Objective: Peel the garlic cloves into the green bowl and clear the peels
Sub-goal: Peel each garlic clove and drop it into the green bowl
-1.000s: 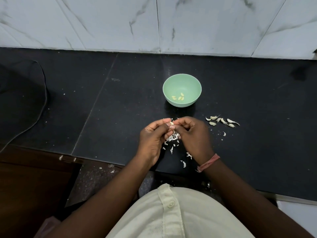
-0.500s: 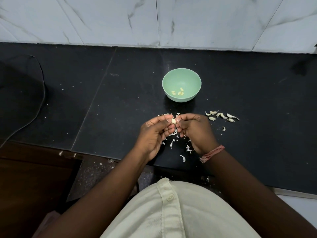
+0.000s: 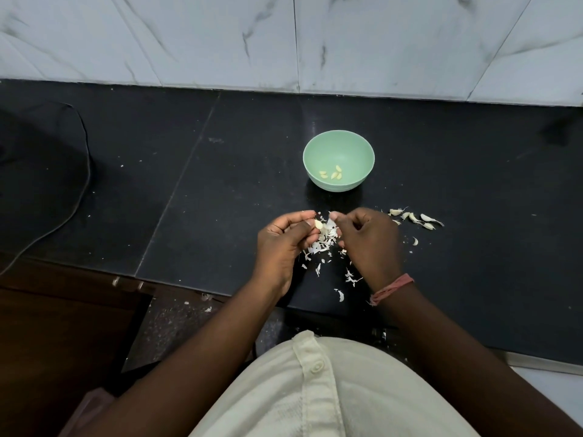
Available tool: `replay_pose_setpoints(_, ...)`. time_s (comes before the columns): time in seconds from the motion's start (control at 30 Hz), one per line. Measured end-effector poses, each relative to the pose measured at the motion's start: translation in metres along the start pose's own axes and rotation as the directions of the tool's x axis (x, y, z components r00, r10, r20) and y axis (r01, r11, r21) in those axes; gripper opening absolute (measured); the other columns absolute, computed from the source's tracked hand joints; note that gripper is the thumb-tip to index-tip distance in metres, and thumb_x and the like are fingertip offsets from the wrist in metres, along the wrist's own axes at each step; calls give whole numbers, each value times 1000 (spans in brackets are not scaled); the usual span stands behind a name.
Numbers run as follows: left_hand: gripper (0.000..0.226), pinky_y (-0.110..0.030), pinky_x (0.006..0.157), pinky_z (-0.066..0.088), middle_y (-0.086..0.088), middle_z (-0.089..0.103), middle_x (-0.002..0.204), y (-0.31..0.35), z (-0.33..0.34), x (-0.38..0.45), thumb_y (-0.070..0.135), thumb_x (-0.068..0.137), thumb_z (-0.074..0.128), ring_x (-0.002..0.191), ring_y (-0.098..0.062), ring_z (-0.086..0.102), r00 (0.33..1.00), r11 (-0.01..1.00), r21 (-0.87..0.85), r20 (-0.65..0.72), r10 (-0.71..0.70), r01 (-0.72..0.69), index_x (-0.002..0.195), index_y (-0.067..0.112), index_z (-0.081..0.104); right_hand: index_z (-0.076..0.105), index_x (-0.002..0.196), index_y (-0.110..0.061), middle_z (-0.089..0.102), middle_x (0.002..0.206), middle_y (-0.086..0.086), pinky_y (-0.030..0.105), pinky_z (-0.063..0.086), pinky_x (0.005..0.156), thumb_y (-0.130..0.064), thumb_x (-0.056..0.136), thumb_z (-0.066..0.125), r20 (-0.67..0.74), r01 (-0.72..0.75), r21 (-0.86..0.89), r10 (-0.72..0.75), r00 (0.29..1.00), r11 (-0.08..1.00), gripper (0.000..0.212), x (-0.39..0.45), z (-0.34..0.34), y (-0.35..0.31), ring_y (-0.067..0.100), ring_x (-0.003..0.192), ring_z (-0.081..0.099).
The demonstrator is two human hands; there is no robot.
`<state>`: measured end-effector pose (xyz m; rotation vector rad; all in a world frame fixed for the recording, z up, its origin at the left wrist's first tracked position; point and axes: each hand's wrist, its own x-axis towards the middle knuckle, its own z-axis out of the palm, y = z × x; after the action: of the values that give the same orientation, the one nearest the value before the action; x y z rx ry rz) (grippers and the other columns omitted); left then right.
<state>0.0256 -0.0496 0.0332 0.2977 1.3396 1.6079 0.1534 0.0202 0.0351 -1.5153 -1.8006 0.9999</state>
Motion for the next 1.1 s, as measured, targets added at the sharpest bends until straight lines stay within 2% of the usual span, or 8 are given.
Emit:
replay_pose_setpoints(0.07, 17, -25, 82, 60, -13, 73, 88, 0, 0, 0, -6, 88, 68, 79, -17, 70, 1000, 1000, -25, 5, 3, -3, 102, 1, 73, 68, 69, -18, 69, 63, -5, 37, 55, 67, -35, 86, 75, -15, 0, -12, 0, 1000, 1000, 25, -1, 2, -1, 11, 61, 67)
replay_pose_setpoints(0.13, 17, -25, 81, 60, -14, 72, 90, 0, 0, 0, -7, 87, 68, 80, -18, 70, 1000, 999, -40, 6, 7, -6, 102, 1, 73, 71, 88, -20, 73, 81, -7, 37, 59, 79, -12, 87, 73, 22, 4, 108, -6, 1000, 994, 9, -4, 3, -3, 7, 75, 70)
replay_pose_setpoints(0.23, 17, -25, 81, 60, -14, 72, 92, 0, 0, 0, -7, 87, 68, 83, -19, 70, 1000, 998, -58, -1, 9, -9, 101, 1, 72, 68, 112, -17, 73, 102, -4, 34, 57, 92, 7, 89, 58, 57, 77, 205, -90, 994, 976, 35, -9, 6, -6, 4, 95, 70)
replay_pose_setpoints(0.33, 16, -25, 80, 60, -13, 74, 90, 1, 0, 0, -7, 87, 69, 83, -20, 71, 1000, 994, -109, -10, -8, 7, 102, 0, 71, 72, 107, -17, 75, 93, -7, 37, 59, 88, -2, 90, 66, 30, 102, 271, -114, 993, 957, 23, -13, 9, -10, 5, 91, 71)
replay_pose_setpoints(0.43, 15, -25, 78, 60, -13, 73, 88, 2, 1, 0, -8, 87, 68, 81, -20, 72, 1000, 989, -149, -8, -10, 9, 100, 0, 70, 69, 109, -19, 75, 86, -4, 39, 60, 84, -2, 88, 68, 24, 55, 354, -68, 997, 933, 27, -16, 10, -15, 10, 84, 72)
replay_pose_setpoints(0.7, 18, -25, 76, 58, -12, 73, 89, 2, 5, -1, -8, 85, 70, 85, -20, 71, 999, 993, -113, 28, 30, -27, 99, 2, 70, 62, 101, -15, 67, 78, -6, 16, 52, 67, -2, 83, 71, -57, 118, 307, -106, 993, 944, 23, -14, 10, -20, 1, 68, 62)
replay_pose_setpoints(0.87, 22, -32, 85, 57, -15, 72, 93, 1, 4, -2, -8, 83, 72, 92, -24, 69, 995, 996, -29, 47, 83, -82, 102, 4, 71, 55, 93, -18, 62, 73, -9, 19, 51, 63, -9, 80, 73, -67, 167, 176, -157, 985, 970, 24, -11, 10, -19, 3, 65, 61)
replay_pose_setpoints(1.1, 20, -26, 76, 57, -13, 72, 90, 5, 5, -3, -9, 84, 70, 86, -20, 70, 996, 997, -11, 38, 81, -80, 101, 1, 70, 49, 88, -19, 62, 69, -2, 29, 52, 61, -10, 80, 72, -52, 163, 152, -157, 986, 975, 26, -10, 7, -22, 10, 60, 59)
